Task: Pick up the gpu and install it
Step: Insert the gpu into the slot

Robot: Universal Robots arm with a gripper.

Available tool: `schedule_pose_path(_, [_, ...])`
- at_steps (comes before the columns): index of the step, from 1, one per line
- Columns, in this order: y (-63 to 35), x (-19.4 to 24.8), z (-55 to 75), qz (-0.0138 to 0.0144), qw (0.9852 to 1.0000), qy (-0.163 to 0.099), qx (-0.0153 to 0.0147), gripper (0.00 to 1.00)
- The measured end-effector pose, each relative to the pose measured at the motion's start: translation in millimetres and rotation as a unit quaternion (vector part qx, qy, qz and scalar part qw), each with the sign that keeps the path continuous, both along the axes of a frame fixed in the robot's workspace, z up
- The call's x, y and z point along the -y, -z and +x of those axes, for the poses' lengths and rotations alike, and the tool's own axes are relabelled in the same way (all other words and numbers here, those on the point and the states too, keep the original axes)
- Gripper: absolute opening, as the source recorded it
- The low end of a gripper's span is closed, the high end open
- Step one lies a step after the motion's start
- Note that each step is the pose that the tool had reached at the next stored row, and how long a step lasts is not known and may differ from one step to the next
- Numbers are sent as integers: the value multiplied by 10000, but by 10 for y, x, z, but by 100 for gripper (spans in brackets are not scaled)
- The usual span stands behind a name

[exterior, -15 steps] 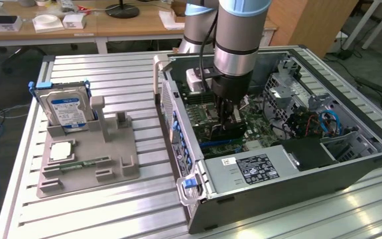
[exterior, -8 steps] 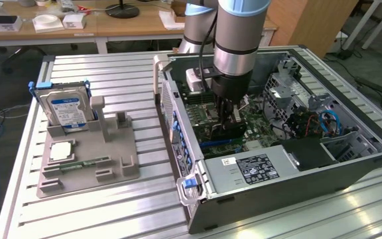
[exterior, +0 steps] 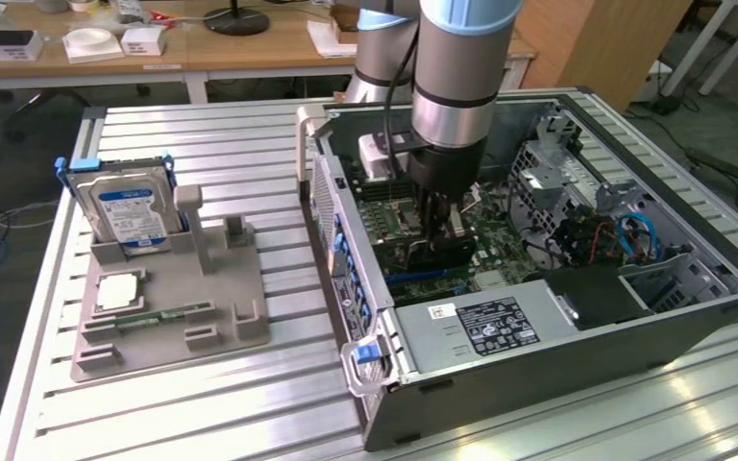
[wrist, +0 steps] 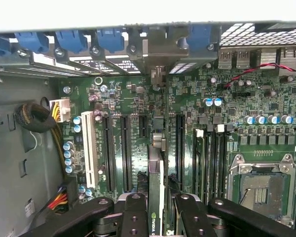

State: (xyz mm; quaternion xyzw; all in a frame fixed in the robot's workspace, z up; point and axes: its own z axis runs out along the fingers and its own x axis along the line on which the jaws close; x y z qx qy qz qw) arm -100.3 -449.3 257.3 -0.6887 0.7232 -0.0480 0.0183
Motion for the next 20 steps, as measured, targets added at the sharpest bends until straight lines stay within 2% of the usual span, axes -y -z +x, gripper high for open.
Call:
schedule_pose_path(10, [34,-19,-1,0,10000,-8,0,26])
schedule_pose_path(20, [84,-20,-3,-2,10000,-10,-4,26])
